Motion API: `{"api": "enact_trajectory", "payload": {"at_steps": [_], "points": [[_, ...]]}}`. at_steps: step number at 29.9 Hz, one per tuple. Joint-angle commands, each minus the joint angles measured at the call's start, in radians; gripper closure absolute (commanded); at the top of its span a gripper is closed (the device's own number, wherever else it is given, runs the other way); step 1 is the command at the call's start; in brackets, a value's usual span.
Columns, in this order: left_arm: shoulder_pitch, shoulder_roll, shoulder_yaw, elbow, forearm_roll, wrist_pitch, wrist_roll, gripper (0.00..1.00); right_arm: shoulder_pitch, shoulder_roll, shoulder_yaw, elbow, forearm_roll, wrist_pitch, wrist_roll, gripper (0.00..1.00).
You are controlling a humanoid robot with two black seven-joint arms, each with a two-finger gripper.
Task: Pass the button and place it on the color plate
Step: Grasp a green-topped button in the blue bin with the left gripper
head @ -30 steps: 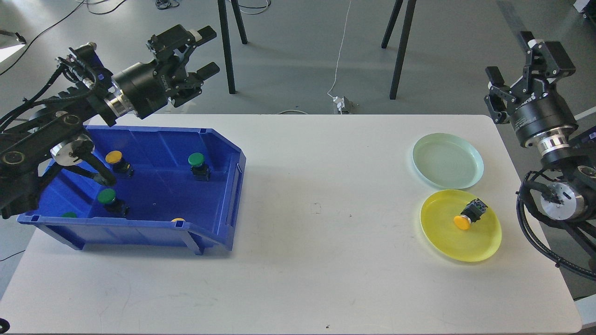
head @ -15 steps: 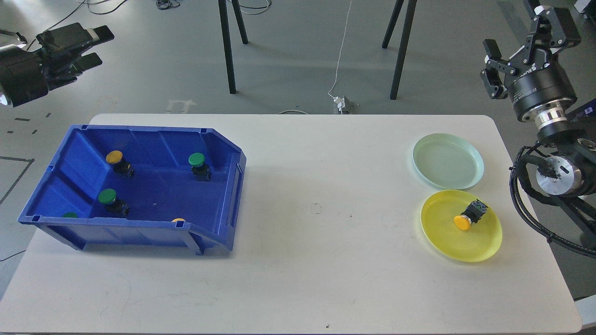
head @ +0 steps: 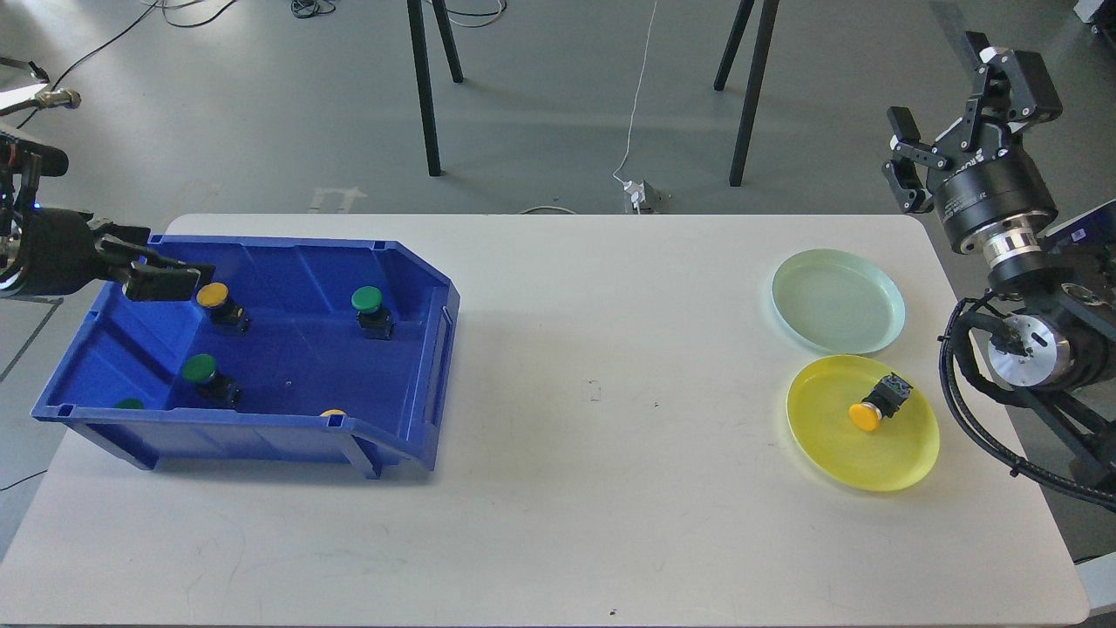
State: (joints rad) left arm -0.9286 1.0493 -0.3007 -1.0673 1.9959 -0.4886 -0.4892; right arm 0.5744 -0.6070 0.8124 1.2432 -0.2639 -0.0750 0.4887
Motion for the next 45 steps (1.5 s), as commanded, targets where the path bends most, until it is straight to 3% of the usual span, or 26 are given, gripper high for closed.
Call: {"api": "enact_trajectory", "payload": {"at_steps": [1, 13, 21, 39, 45], "points": [[-0.003, -0.008, 0.093, 0.0, 0.012, 0.0, 0.001, 0.04, -0.001, 0.003, -0.002, -0.002, -0.001, 0.0, 0.0, 0.05], [0.001, -0.087, 0.13, 0.02, 0.012, 0.0, 0.001, 0.04, -0.019, 0.003, -0.01, -0.004, -0.003, 0.0, 0.0, 0.05], [0.004, -0.199, 0.138, 0.159, 0.014, 0.0, 0.001, 0.04, -0.028, -0.005, -0.009, -0.002, -0.002, 0.0, 0.0, 0.05], [0.004, -0.264, 0.172, 0.294, 0.017, 0.0, 0.001, 0.04, -0.053, 0.0, -0.009, 0.002, -0.002, 0.0, 0.0, 0.05], [0.002, -0.273, 0.251, 0.326, 0.015, 0.0, 0.001, 0.04, -0.054, -0.002, -0.009, 0.004, -0.002, 0.0, 0.0, 0.05]]}}
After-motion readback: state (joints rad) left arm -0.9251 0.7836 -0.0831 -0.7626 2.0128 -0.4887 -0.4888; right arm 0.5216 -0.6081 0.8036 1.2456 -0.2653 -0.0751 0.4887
